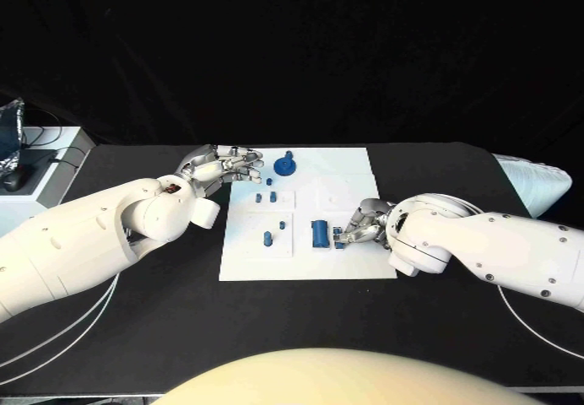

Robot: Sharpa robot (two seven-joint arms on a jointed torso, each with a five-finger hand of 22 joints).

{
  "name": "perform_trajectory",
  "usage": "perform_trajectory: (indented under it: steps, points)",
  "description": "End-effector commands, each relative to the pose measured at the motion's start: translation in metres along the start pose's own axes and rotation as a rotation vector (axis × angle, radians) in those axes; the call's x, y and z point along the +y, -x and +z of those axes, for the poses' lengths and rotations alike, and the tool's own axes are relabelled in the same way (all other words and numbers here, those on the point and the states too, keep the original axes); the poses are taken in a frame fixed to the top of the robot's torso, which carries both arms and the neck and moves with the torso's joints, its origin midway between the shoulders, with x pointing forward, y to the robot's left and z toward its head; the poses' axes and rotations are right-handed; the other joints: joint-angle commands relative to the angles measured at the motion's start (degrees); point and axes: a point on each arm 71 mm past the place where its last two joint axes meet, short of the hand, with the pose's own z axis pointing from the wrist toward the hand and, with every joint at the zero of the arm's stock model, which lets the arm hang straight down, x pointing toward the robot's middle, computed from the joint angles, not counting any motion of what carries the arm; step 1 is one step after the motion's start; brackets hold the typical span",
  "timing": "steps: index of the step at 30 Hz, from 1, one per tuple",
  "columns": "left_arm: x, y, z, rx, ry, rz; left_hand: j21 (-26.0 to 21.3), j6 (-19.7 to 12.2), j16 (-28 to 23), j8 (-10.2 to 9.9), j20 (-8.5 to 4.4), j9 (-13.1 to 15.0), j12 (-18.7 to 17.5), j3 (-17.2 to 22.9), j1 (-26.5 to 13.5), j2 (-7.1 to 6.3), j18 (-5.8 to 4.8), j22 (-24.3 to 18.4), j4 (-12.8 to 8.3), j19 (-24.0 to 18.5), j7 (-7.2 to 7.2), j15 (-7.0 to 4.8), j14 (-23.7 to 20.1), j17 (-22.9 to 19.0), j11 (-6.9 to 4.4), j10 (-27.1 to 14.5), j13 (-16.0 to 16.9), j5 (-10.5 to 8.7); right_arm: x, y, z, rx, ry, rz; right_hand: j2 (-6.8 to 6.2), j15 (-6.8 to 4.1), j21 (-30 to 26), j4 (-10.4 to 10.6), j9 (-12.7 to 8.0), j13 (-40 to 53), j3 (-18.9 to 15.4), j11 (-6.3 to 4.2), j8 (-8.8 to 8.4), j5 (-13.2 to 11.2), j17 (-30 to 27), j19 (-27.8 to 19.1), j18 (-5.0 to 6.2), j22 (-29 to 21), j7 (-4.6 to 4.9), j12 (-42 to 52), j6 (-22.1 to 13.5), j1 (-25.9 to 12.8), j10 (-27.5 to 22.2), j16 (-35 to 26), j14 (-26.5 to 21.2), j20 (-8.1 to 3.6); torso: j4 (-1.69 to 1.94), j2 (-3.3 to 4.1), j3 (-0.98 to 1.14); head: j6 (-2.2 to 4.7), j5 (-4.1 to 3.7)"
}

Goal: Assemble the parts on the task board

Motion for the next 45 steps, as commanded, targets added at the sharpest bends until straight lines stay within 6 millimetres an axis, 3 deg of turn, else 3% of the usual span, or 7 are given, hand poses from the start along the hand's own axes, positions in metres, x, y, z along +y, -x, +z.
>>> perform_trajectory:
  steps: [1,19,21,25,28,38,45]
  points:
    - [-0.001,-0.002,0.000,0.017,-0.005,-0.009,-0.40,-0.16,-0.38,-0.35,0.15,-0.06,-0.37,0.05,-0.32,0.34,0.08,-0.05,0.31,0.34,0.13,-0.02,0.38,0.09,0.09,-0.24,0.06,0.24,0.001,0.001,0.000,-0.016,0.015,0.000,0.08,-0.06,-0.26,0.07,-0.10,13.97,-0.36,0.17,-0.19,-0.39,12.58,4.91,-0.58,13.58,0.33,-0.28,0.02,-0.46,5.34,0.00,5.62,-0.16,0.02,-0.01,0.02,-0.04,0.01]
    - [-0.001,-0.001,0.000,0.014,-0.004,-0.008,-0.40,-0.16,-0.38,-0.35,0.15,-0.06,-0.37,0.05,-0.32,0.34,0.08,-0.05,0.31,0.34,0.13,-0.02,0.38,0.09,0.09,-0.24,0.06,0.24,-0.008,0.002,-0.007,-0.020,0.059,0.037,-0.60,-0.12,-0.21,-0.29,-0.24,14.00,-1.74,0.06,-0.09,-1.23,12.70,4.92,-0.59,13.59,0.19,-0.24,0.21,-0.21,5.36,0.04,5.64,-0.18,0.04,-0.01,0.06,-0.07,0.26]
    - [-0.001,-0.001,0.000,0.013,-0.004,-0.008,-0.40,-0.16,-0.38,-0.35,0.15,-0.06,-0.37,0.05,-0.32,0.34,0.08,-0.05,0.31,0.34,0.13,-0.02,0.38,0.09,0.09,-0.24,0.06,0.24,-0.010,0.001,-0.009,-0.005,0.073,0.044,-0.88,-0.19,-0.13,-0.64,-0.23,13.97,-2.36,-0.02,0.14,-2.56,12.72,4.93,-0.60,13.61,0.09,-0.30,0.43,0.81,5.34,0.05,5.65,-0.23,0.01,0.01,0.10,-0.06,0.30]
    - [-0.001,-0.001,0.000,0.013,-0.004,-0.008,-0.40,-0.16,-0.38,-0.35,0.15,-0.06,-0.37,0.05,-0.32,0.34,0.08,-0.05,0.31,0.34,0.13,-0.02,0.38,0.09,0.09,-0.24,0.06,0.24,-0.014,-0.002,-0.013,0.029,0.094,0.054,-0.95,-0.45,0.21,-1.41,0.05,14.13,-4.00,-0.37,1.22,-9.09,12.97,4.99,-0.66,13.69,-0.35,-0.03,1.19,3.80,5.48,0.13,5.70,-0.43,-0.06,0.00,0.15,-0.10,0.35]
    - [-0.001,-0.001,0.000,0.013,-0.004,-0.008,-0.40,-0.16,-0.38,-0.35,0.15,-0.06,-0.37,0.05,-0.32,0.34,0.08,-0.05,0.31,0.34,0.13,-0.02,0.38,0.09,0.09,-0.24,0.06,0.24,-0.017,-0.005,-0.016,0.051,0.099,0.062,-0.58,-0.83,0.40,-1.64,0.57,14.27,-4.85,-0.84,2.54,-12.22,13.07,5.03,-0.69,13.74,-0.90,0.22,2.02,5.45,5.61,0.16,5.73,-0.69,-0.09,-0.02,0.17,-0.11,0.45]
    - [0.000,-0.001,0.000,0.016,-0.003,-0.009,-0.55,-0.18,-0.47,-0.34,0.17,-0.09,-0.37,0.12,-0.33,0.40,0.10,-0.15,0.46,0.40,0.11,-0.03,0.39,0.24,0.08,-0.26,0.07,0.26,-0.021,-0.006,-0.016,0.048,0.084,0.071,-0.35,-1.10,0.60,-1.64,1.01,14.36,-5.71,-1.17,3.70,-13.74,13.13,5.07,-0.73,13.79,-1.30,0.36,2.49,6.61,5.69,0.18,5.74,-0.91,-0.01,-0.06,0.07,-0.14,0.30]
    - [0.000,-0.001,0.000,0.016,-0.003,-0.009,-0.55,-0.18,-0.47,-0.34,0.17,-0.09,-0.37,0.12,-0.33,0.40,0.10,-0.15,0.46,0.40,0.11,-0.03,0.39,0.24,0.08,-0.26,0.07,0.26,-0.025,-0.003,-0.012,0.008,0.051,0.067,0.75,-1.38,0.66,-1.31,1.37,14.41,-5.64,-1.53,4.61,-13.42,13.14,5.08,-0.74,13.80,-1.72,0.46,2.87,7.24,5.74,0.18,5.74,-1.13,0.01,-0.02,0.00,-0.14,0.25]
